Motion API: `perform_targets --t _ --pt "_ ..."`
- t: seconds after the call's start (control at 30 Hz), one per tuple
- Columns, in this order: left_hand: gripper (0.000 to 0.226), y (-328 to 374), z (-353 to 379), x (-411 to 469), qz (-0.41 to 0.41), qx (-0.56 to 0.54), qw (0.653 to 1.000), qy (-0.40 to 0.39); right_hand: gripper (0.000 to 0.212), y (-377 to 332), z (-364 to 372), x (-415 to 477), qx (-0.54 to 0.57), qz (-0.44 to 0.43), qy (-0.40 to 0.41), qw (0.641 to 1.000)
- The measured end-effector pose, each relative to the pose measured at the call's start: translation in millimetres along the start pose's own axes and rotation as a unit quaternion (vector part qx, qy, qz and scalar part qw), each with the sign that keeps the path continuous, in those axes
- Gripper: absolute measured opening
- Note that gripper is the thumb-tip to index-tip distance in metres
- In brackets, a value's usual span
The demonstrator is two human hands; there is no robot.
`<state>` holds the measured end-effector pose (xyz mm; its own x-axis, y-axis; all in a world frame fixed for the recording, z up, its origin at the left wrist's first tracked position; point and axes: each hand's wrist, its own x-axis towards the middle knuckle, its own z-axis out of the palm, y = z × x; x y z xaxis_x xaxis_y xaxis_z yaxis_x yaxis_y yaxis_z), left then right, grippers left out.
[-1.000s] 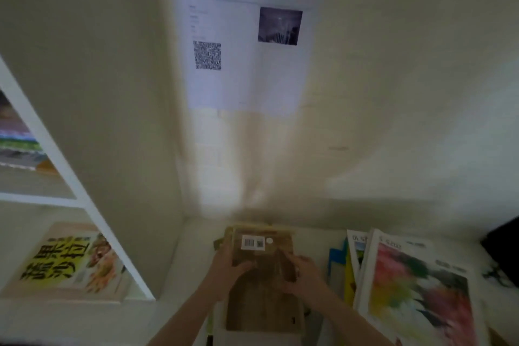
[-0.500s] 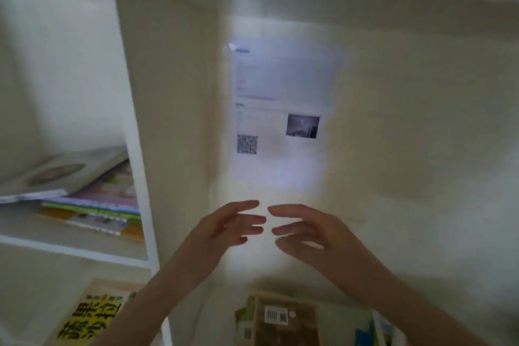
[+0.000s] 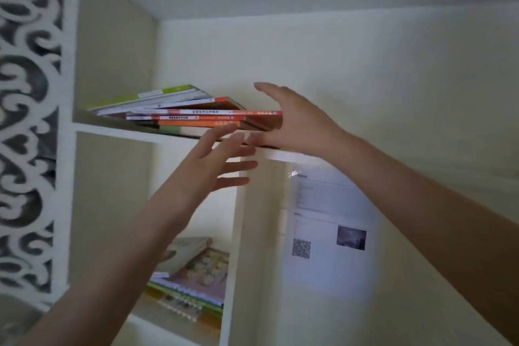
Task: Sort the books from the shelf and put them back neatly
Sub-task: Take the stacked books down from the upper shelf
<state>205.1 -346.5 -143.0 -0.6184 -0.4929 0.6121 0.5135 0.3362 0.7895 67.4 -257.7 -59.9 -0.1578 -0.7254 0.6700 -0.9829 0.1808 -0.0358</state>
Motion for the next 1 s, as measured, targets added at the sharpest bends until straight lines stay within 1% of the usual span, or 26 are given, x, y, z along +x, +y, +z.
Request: perform_targets --t 0.07,0.1,0.13,0.17,0.2,0.27,0.3,0.33,0.37,0.4,0.43,0.5,0.57,0.63,0.73,0.87,1.0 --pt "0.038 -5 -11 5 -0.022 0.005 0.999 0.038 0.065 3 3 18 -0.047 0.016 -0.055 0.997" --pt "0.039 -7 -17 6 -0.031 0.002 0.998 0.052 0.056 4 2 23 -0.063 0.018 -0.065 0.996" --pt "0.040 -9 -22 6 -0.039 -0.004 0.997 0.060 0.054 5 0 28 -0.080 0.014 -0.070 0.994" --pt "0.042 -11 -26 6 -0.046 -0.010 0.997 0.062 0.056 4 -2 32 -0.098 0.004 -0.073 0.993" --pt "0.046 -12 -30 7 -0.052 -0.014 0.997 0.061 0.064 2 -4 37 -0.117 -0.007 -0.074 0.990" --pt "0.057 -12 -36 11 -0.060 -0.028 0.996 0.065 0.085 -7 -8 46 -0.139 -0.018 -0.062 0.988" --pt "0.061 -12 -39 14 -0.059 -0.041 0.995 0.071 0.093 -13 -9 53 -0.163 -0.028 -0.052 0.985" --pt "0.064 -11 -40 17 -0.055 -0.054 0.994 0.079 0.097 -19 -9 60 -0.210 -0.047 -0.050 0.975" --pt "0.067 -11 -42 20 -0.048 -0.067 0.993 0.089 0.094 -25 -5 67 -0.262 -0.074 -0.051 0.961" --pt "0.068 -10 -44 24 -0.040 -0.081 0.991 0.098 0.084 -32 -1 75 -0.300 -0.107 -0.051 0.947" --pt "0.069 -9 -45 28 -0.033 -0.096 0.989 0.106 0.071 -38 5 82 -0.315 -0.141 -0.052 0.937" --pt "0.070 -8 -48 34 -0.022 -0.110 0.987 0.113 0.047 -47 16 91 -0.303 -0.184 -0.057 0.933" --pt "0.072 -6 -51 38 -0.018 -0.122 0.986 0.116 0.035 -50 23 93 -0.299 -0.188 -0.051 0.934" --pt "0.075 -4 -55 40 -0.026 -0.142 0.983 0.116 0.034 -47 27 90 -0.307 -0.193 -0.034 0.932" --pt "0.080 1 -61 44 -0.035 -0.168 0.976 0.130 0.034 -48 31 79 -0.334 -0.212 -0.005 0.918" --pt "0.093 11 -78 61 -0.044 -0.157 0.971 0.175 0.031 -71 23 63 -0.354 -0.226 0.017 0.907" --pt "0.101 20 -97 70 -0.074 -0.145 0.972 0.171 0.024 -95 18 39 -0.388 -0.241 0.027 0.889"
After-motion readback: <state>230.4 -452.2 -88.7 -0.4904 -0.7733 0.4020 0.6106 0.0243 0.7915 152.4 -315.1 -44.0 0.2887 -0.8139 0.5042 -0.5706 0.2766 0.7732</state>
